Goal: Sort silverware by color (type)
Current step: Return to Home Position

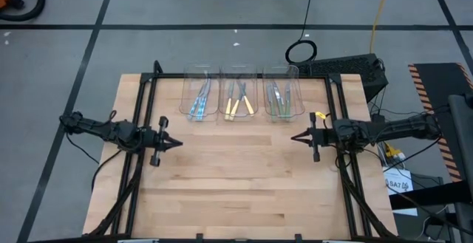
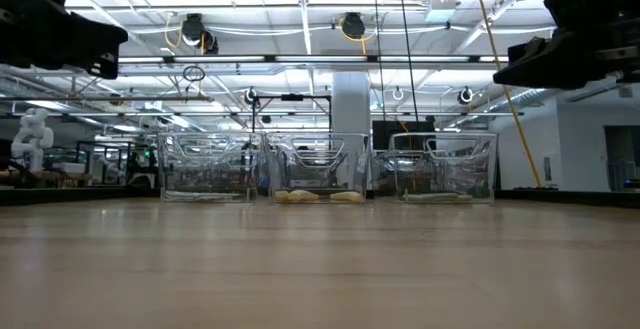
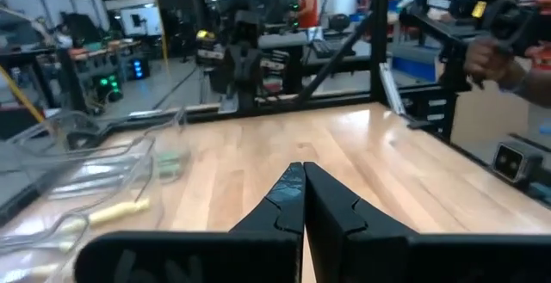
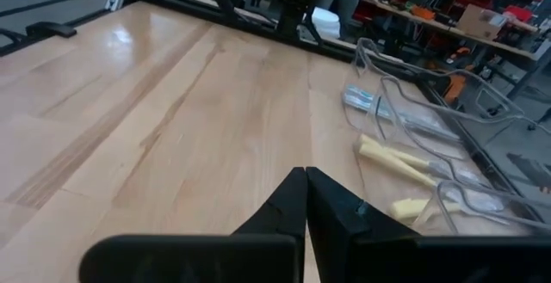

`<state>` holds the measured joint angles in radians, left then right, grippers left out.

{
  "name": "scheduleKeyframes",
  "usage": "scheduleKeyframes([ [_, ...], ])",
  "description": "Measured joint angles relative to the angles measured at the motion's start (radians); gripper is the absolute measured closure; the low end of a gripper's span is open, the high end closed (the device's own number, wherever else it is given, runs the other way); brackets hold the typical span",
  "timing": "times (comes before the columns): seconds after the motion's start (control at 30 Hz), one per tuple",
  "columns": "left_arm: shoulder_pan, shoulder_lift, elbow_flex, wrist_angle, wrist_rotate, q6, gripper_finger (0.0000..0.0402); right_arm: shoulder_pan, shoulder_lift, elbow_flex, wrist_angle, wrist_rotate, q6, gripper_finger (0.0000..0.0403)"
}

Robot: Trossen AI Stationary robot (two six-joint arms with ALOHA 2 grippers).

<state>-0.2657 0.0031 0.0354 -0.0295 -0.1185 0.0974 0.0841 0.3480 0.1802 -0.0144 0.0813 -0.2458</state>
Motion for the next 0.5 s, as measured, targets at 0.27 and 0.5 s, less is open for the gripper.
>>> scheduleKeyframes([
  [0.27,0.023,0.000,0.002,-0.016,0.012,-0.052,0.0396,-0.010,-0.139,-0.116,0.055,0.094,-0.001,0.0399],
  [0.5,0.023,0.000,0.002,-0.018,0.014,-0.052,0.0396,-0.045,-0.224,-0.160,0.063,0.078,-0.001,0.0399],
])
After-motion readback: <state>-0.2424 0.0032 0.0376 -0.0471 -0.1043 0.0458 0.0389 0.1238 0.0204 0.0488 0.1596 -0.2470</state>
